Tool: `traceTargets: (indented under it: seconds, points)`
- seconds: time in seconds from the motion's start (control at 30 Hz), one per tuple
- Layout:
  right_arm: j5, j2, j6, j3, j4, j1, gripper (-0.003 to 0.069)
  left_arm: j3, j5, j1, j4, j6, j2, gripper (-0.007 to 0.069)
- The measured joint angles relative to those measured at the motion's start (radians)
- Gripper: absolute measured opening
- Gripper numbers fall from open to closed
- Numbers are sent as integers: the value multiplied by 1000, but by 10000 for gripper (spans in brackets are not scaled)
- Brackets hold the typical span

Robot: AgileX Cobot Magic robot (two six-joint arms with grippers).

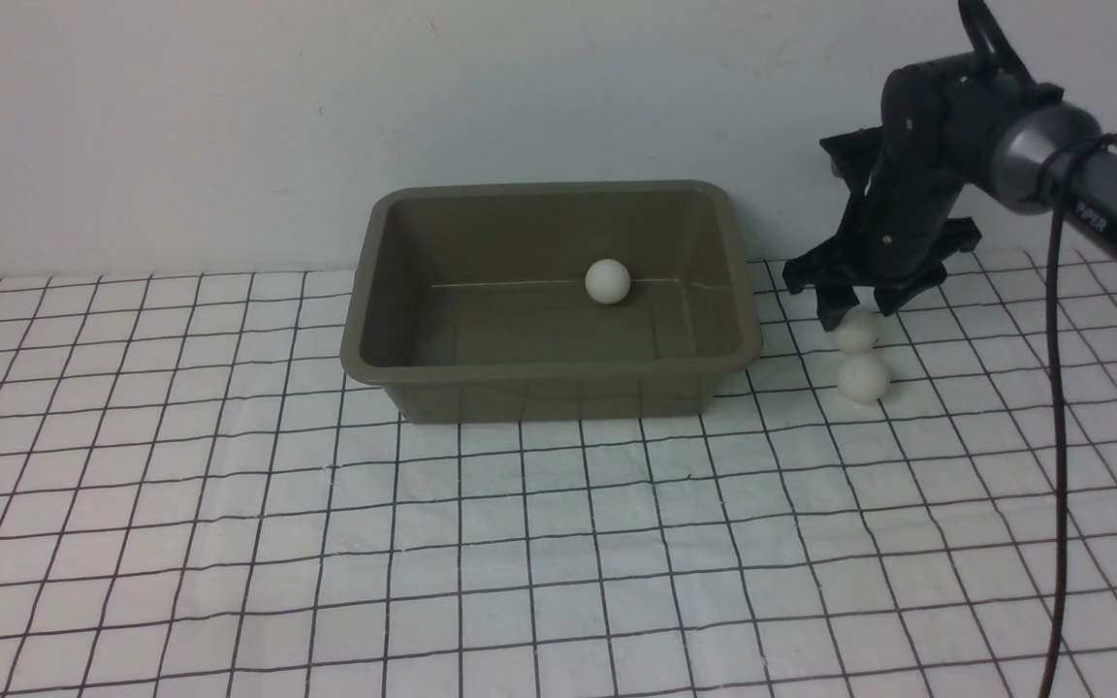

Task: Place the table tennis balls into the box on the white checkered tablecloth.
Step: 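Reach for and grasp a ping pong ball on the table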

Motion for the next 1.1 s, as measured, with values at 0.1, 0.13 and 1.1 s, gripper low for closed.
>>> traceTargets:
  seconds: [0.1,0.13,1.1]
  points:
    - [-14,0,0,0,0,0,411,0,0,0,0,0,0,-4]
    - [-15,0,0,0,0,0,411,0,0,0,0,0,0,-4]
    - [26,37,4,0,0,0,410,0,0,0,0,0,0,-4]
